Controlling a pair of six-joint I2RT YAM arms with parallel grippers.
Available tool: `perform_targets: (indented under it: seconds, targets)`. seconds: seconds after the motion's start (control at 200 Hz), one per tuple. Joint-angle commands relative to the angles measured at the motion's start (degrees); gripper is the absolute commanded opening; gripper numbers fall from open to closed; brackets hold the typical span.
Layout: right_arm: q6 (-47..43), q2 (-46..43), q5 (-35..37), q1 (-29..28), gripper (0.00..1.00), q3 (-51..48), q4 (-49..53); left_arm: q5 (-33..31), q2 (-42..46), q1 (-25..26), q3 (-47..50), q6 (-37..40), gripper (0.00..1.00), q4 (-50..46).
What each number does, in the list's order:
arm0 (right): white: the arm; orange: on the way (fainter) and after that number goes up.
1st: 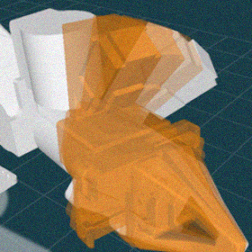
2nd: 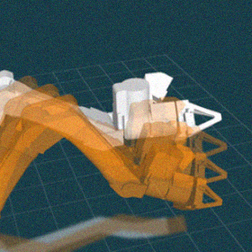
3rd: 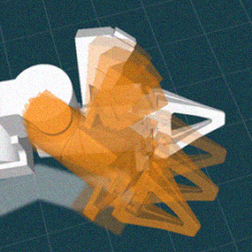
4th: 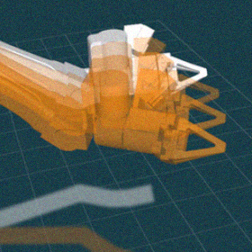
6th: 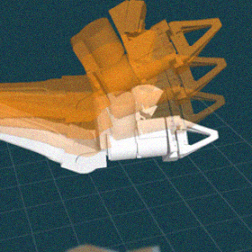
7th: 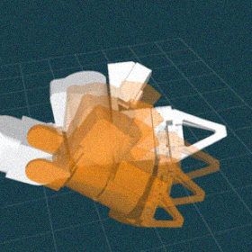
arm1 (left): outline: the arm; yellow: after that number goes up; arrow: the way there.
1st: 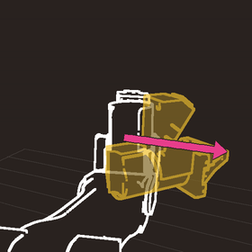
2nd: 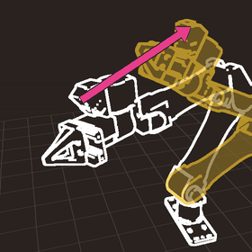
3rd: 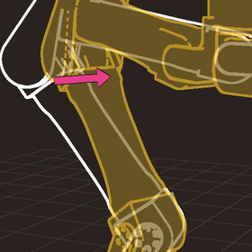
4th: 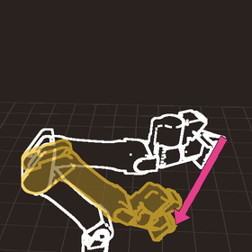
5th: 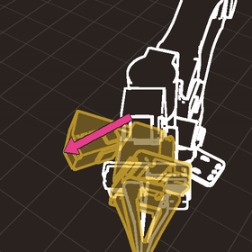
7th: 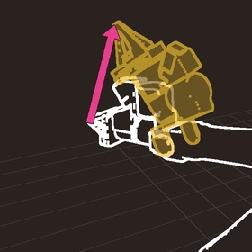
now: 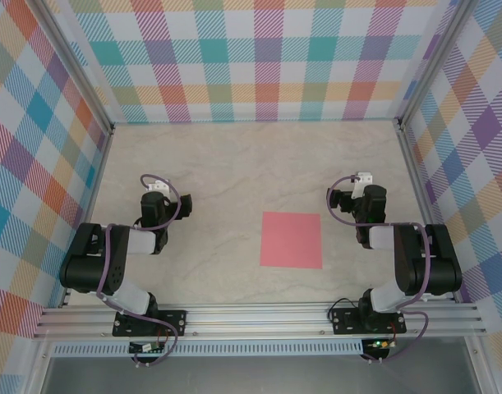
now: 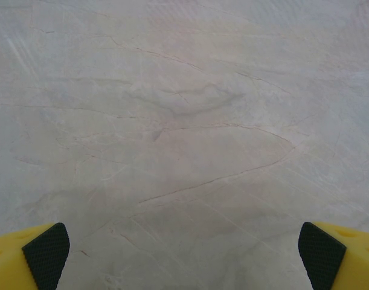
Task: Fold a paper plane with a square sheet of paper (fold left side to right side)
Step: Move the square sheet of paper to the center of the table.
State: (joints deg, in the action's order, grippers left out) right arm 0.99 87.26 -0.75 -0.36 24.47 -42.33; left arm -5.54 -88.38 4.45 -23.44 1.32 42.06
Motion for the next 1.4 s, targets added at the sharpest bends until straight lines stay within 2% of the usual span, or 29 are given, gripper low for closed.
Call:
perform_targets:
  seconds: [0.0, 0.16, 0.225, 0.29, 0.395, 0.58, 0.735, 0.845, 1.055, 1.395]
  targets:
    - [-0.35, -2.51, -1.18, 0.27, 1.0, 2.15, 3.23, 0.45, 9.12, -0.57, -2.51, 0.3, 1.0, -6.75]
    - [2.43, -10.52, -0.03, 0.27, 1.0, 6.95, 20.58, 1.72, 22.48, 1.61, -5.62, -0.94, 1.0, -18.46]
    - [4.36, -14.42, 0.0, 0.32, 1.0, 8.27, 26.54, 1.83, 24.82, 4.79, -7.94, -0.81, 1.0, -23.08]
    - [6.54, -18.52, 0.16, 0.23, 1.0, 9.81, 33.3, 0.28, 25.91, 10.28, -9.85, -0.36, 1.0, -26.13]
    - [9.26, -24.68, -1.24, 0.18, 1.0, 11.74, 42.56, -2.82, 25.69, 20.64, -13.12, 1.88, 1.0, -30.82]
    - [12.96, -31.72, -3.77, 0.19, 1.0, 15.88, 58.06, -6.41, 22.98, 35.47, -20.72, 2.57, 1.0, -41.96]
    - [15.96, -36.97, -4.87, 0.23, 1.0, 17.16, 65.87, -7.25, 19.66, 44.95, -25.07, 2.22, 1.0, -48.39]
    - [16.89, -39.77, -3.72, 0.18, 1.0, 17.13, 68.64, -6.69, 15.78, 50.32, -26.51, 1.22, 1.0, -49.34]
    - [17.81, -39.24, -2.75, 0.23, 1.0, 19.66, 71.46, -5.1, 6.41, 56.63, -30.81, 2.12, 1.0, -51.04]
    - [19.67, -42.18, 0.75, 0.18, 1.0, 20.05, 74.59, 0.13, -8.98, 57.34, -41.9, 6.27, 1.0, -55.49]
